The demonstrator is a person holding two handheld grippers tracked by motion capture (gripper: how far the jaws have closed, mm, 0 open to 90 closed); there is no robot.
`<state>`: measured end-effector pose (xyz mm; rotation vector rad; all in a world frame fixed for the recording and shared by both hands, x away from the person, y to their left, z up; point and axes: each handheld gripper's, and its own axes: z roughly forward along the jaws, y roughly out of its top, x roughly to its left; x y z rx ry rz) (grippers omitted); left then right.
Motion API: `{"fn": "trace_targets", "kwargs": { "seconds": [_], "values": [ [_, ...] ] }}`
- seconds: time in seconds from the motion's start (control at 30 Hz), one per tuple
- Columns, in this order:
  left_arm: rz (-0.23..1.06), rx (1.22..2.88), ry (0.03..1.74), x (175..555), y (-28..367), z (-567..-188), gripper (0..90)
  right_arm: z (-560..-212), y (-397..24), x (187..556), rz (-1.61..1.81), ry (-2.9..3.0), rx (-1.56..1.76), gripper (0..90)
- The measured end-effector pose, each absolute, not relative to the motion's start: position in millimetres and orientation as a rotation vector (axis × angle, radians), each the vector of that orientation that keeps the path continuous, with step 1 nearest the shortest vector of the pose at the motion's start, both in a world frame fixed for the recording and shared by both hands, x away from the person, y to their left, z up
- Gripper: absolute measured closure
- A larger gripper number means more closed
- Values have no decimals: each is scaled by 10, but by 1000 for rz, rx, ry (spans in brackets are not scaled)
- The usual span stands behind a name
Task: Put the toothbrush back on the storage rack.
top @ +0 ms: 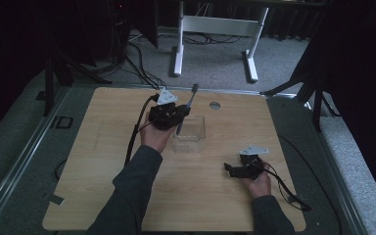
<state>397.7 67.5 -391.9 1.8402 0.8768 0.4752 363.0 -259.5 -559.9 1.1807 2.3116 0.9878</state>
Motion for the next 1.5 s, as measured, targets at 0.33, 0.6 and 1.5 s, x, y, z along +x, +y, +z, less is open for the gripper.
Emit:
{"fn": "trace_targets", "kwargs": {
  "seconds": [0.33,0.6,1.5],
  "values": [
    [478,1811,870,4025,666,-3945,786,-5600,-2595,3630,989,2311,1182,174],
    [490,1803,862,4064,650,-3986,785,-5600,-2595,3630,988,2311,1181,174],
    [513,1836,826,4146,581,-4098,785,-5600,-2595,3631,988,2311,1181,173]
  ]
}}
